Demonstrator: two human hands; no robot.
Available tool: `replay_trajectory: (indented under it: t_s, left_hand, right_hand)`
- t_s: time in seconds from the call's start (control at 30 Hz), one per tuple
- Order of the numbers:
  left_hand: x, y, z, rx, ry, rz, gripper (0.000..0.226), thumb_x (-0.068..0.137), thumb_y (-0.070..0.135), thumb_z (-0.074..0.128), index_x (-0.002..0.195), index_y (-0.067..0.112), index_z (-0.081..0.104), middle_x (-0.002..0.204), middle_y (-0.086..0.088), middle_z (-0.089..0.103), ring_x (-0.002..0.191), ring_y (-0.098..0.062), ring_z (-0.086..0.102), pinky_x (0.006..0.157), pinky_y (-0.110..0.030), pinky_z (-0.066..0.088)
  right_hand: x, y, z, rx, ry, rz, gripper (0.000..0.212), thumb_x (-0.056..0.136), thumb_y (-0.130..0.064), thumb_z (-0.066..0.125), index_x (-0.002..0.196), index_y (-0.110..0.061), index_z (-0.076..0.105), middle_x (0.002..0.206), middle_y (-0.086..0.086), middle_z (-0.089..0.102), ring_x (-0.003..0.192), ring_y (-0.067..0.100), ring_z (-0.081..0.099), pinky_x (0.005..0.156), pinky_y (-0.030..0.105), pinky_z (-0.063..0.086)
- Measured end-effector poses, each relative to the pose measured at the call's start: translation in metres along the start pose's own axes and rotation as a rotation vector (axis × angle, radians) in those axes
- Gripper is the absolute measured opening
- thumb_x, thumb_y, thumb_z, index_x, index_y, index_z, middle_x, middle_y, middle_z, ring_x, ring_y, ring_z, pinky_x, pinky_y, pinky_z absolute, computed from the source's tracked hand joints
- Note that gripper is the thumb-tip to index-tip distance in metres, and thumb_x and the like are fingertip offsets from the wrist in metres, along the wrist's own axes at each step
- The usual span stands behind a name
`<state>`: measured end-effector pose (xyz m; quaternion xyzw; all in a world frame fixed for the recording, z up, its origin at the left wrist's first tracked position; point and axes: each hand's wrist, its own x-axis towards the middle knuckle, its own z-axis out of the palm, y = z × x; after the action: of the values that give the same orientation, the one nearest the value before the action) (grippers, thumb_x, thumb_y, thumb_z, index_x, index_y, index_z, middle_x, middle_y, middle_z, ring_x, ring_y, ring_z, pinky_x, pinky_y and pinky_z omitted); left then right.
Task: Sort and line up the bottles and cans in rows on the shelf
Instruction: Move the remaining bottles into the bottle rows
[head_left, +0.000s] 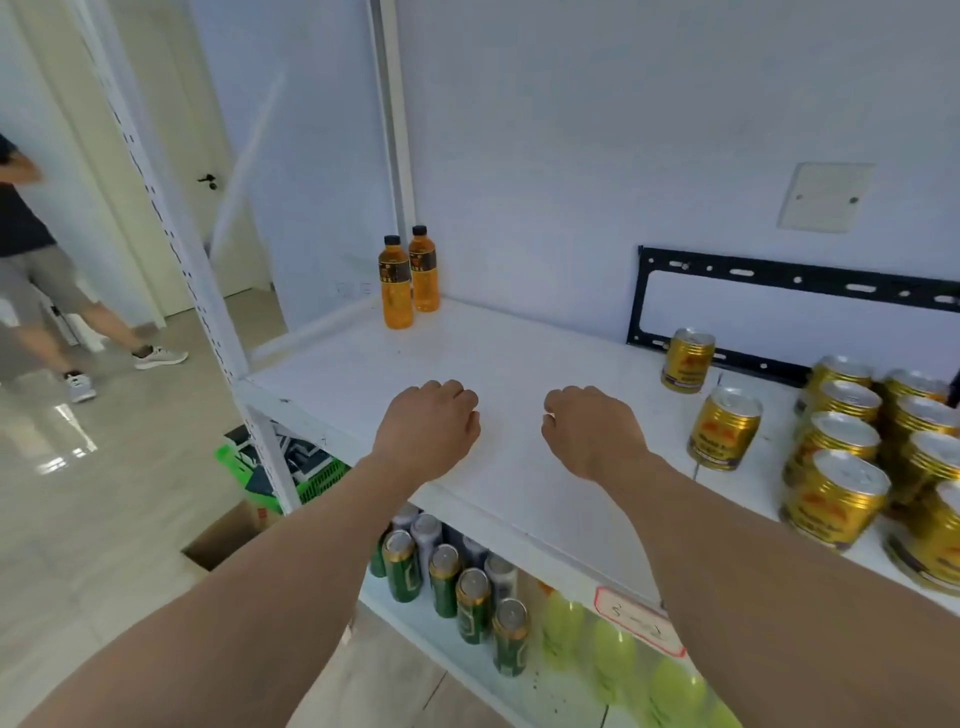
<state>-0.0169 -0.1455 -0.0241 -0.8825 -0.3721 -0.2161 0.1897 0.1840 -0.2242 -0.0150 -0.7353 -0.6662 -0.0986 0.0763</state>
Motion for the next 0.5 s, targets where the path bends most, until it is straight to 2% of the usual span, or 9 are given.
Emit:
replay_trajectory:
  t_s: [0.1,0.23,0.37,0.5]
  left_hand:
    - [0.029,-0.042,0.031,-0.036,-0.038,-0.1,0.03,0.093,0.032,0.047,0.088,0.014,0.071,0.084,-0.002,0.068,0.068,-0.025,0.063,0.052,-0.033,0.049]
    - [0.068,-0.092,0.058,-0.088,-0.085,-0.267,0.035,0.099,0.037,0.044,0.121,0.02,0.065,0.118,0.003,0.065,0.099,-0.02,0.061,0.073,-0.034,0.053]
    - [0.104,-0.141,0.09,-0.218,-0.1,-0.486,0.049,0.098,0.044,0.045,0.141,0.02,0.045,0.143,0.002,0.049,0.123,-0.02,0.051,0.093,-0.035,0.048]
    - [0.146,-0.191,0.132,-0.449,-0.047,-0.716,0.073,0.093,0.053,0.053,0.15,0.016,0.027,0.157,-0.004,0.029,0.14,-0.024,0.033,0.11,-0.041,0.034]
  right_hand:
    - [0.063,-0.007,0.019,0.01,0.022,-0.021,0.028,0.103,-0.028,0.034,0.112,-0.016,0.057,0.104,0.001,0.06,0.096,0.022,0.055,0.077,0.035,0.048]
    - [0.145,-0.017,0.041,0.063,-0.004,-0.006,0.029,0.103,-0.029,0.035,0.117,-0.017,0.057,0.109,0.001,0.062,0.102,0.022,0.056,0.077,0.034,0.046]
    - [0.219,-0.036,0.055,0.207,-0.023,0.061,0.034,0.103,-0.035,0.035,0.122,-0.017,0.056,0.112,0.001,0.064,0.106,0.023,0.057,0.081,0.035,0.045]
    - [0.304,-0.058,0.07,0.52,-0.043,0.246,0.044,0.101,-0.046,0.041,0.135,-0.019,0.049,0.127,0.0,0.062,0.118,0.023,0.056,0.094,0.036,0.044]
